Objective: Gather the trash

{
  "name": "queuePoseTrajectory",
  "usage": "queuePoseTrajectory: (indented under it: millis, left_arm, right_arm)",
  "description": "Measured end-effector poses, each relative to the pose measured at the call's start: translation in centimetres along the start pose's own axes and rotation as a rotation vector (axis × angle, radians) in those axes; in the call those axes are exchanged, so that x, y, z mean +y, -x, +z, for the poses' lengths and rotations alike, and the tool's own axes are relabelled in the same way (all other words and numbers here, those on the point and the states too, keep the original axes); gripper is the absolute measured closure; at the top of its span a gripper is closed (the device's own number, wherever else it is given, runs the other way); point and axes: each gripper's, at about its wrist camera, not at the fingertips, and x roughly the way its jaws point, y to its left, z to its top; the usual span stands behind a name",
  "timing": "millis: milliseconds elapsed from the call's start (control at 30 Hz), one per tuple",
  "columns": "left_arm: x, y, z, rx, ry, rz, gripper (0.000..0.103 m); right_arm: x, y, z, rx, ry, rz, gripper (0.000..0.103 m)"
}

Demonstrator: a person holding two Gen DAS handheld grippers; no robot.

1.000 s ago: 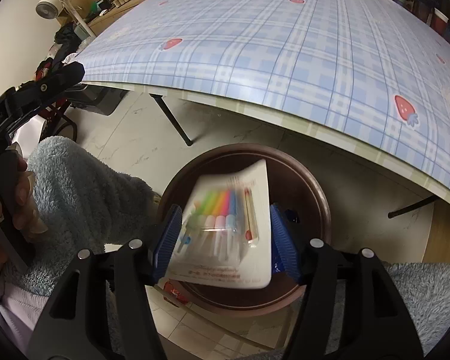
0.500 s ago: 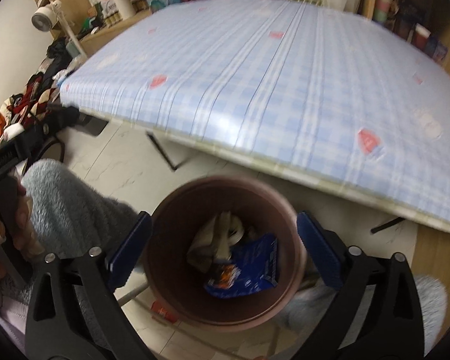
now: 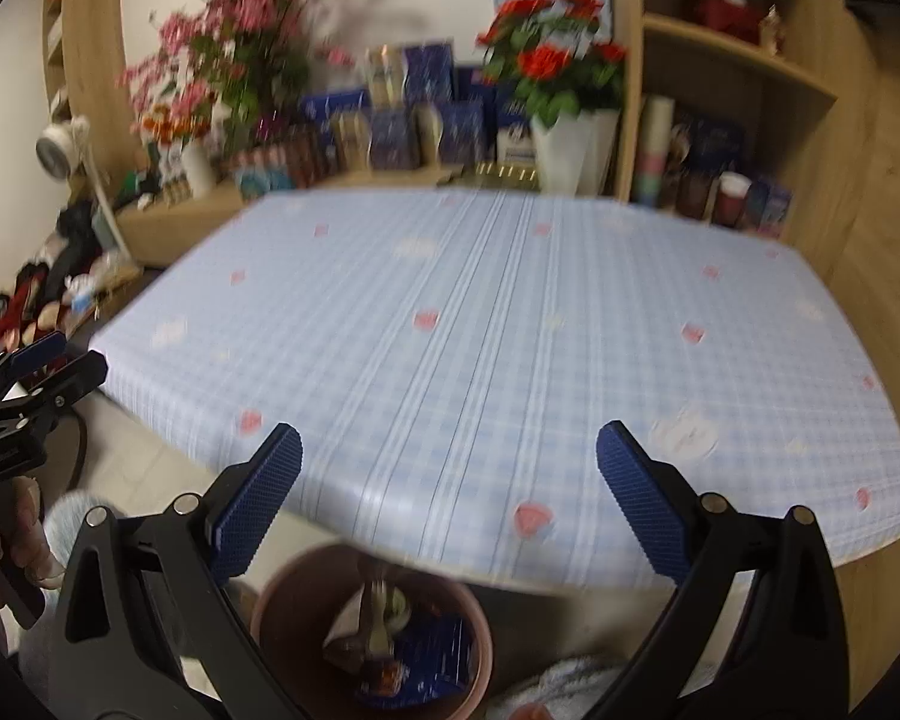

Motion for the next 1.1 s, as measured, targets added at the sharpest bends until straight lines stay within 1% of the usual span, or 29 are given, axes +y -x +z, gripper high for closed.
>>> queuePoseTrajectory:
  millis: [133,200,367,633,1100]
  left_arm:
    - [-1.3,2.0,3.1,-0.075,-0.02,-0.008,0.006]
    - [-1.9,2.8,4.2,-0.103,-0.03,-0.016,0.006]
    - [-3.1,4.3,6.0,-0.14,-0.047,-0.008,0.006]
    - [-4.0,4.9,6.4,-0.138,-0.056,0.01,0.006]
    - [-3.2,4.6,6.2,-0.116,-0.026,0.003,0.006]
  right_arm:
    - [-1.1,1.9,2.3,-0.063,-0.022,-0.008,0.006]
    - [-1.2,2.7,2.8,-0.084,-0.027,-0.01,0.006]
    - [-1.5,4.4,3.6,-0.124,-0.033,-0.009,0.006]
    - [-1.3,5.3,3.6,-0.135,-0.041,-0.007,0.006]
    - [-1.1,5.8,3.5,-0.138,-0.038,-0.007,0.006]
